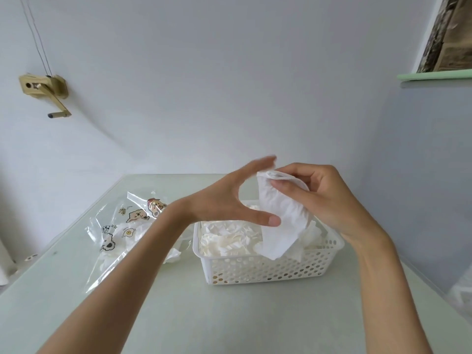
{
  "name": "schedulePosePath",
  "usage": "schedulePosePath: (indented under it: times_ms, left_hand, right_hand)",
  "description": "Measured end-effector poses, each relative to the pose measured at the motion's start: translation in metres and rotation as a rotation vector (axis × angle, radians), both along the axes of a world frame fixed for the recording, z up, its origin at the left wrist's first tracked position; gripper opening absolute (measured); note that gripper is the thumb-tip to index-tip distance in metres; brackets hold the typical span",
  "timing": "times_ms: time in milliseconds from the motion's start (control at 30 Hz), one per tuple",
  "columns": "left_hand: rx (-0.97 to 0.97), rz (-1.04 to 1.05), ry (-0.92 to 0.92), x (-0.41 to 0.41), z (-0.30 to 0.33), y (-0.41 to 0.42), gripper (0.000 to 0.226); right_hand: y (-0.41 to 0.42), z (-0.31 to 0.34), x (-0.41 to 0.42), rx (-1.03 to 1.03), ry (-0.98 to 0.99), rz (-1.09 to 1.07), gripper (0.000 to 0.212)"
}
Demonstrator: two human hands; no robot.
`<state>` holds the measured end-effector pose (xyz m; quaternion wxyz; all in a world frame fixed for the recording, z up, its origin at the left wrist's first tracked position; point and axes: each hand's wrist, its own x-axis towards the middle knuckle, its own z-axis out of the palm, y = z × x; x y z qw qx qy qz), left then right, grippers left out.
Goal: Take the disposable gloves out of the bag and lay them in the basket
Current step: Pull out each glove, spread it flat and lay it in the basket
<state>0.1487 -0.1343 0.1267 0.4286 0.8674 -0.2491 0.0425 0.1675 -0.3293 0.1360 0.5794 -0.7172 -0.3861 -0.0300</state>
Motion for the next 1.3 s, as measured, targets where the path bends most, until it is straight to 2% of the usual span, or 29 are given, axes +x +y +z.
schedulePosePath:
  times_ms: [67,133,200,300,367,433,500,667,767,833,900,967,1100,1300]
  left_hand:
    - [-0.079,-0.019,0.066,-0.003,0.005,-0.001,0.044]
    - [-0.172,0.053,0.071,-0.004,0.009,0.006,0.021]
    - [-0.216,0.096,0.025,-0.004,0.01,0.016,0.024]
    - [-0.226,0.04,0.089,-0.008,0.016,0.028,0.046]
    - [-0.165,0.018,0.13,-0.01,0.017,0.033,0.04]
    - [-0.114,0.072,0.104,-0.015,0.016,0.043,0.046]
    - [-0.142,0.114,0.07,-0.018,0.012,0.062,0.051]
    - [-0.452,0.084,0.062,-0.04,0.013,0.106,0.045]
    - [-0.509,0.127,0.068,-0.041,0.017,0.111,0.049]
    - [-0.44,0.236,0.086,-0.031,0.012,0.102,0.039]
    - [-0.268,0.356,0.089,-0.012,-0.001,0.09,0.029]
    - [-0.108,0.44,0.114,0.015,-0.02,0.076,0.03]
    - [0.05,0.497,0.105,0.067,-0.053,0.054,0.033]
    - [0.305,0.599,-0.004,0.109,-0.067,0.03,0.038]
  right_hand:
    - [0.002,0.006,0.001,-0.002,0.017,0.014,0.015]
    - [0.002,0.015,0.005,0.002,0.044,-0.015,0.014]
    - [0.002,0.024,0.01,-0.047,0.057,-0.029,0.013]
    - [0.014,0.035,0.01,-0.217,0.04,0.024,0.013]
    - [0.025,0.04,0.009,-0.261,0.017,0.04,0.015]
    - [0.036,0.043,0.009,-0.239,0.024,0.02,0.014]
    - [0.046,0.044,0.008,-0.198,0.027,0.023,0.012]
    - [0.075,0.039,-0.002,-0.038,0.045,0.057,0.009]
    - [0.092,0.024,0.004,0.056,0.116,0.001,0.008]
    - [0.093,0.005,0.019,0.072,0.178,-0.057,0.008]
    - [0.084,-0.018,0.035,0.036,0.254,-0.167,0.012]
    - [0.067,-0.041,0.054,-0.073,0.283,-0.321,0.016]
    - [0.034,-0.077,0.081,-0.365,0.225,-0.534,0.016]
    - [0.003,-0.087,0.092,-0.618,0.064,-0.745,0.022]
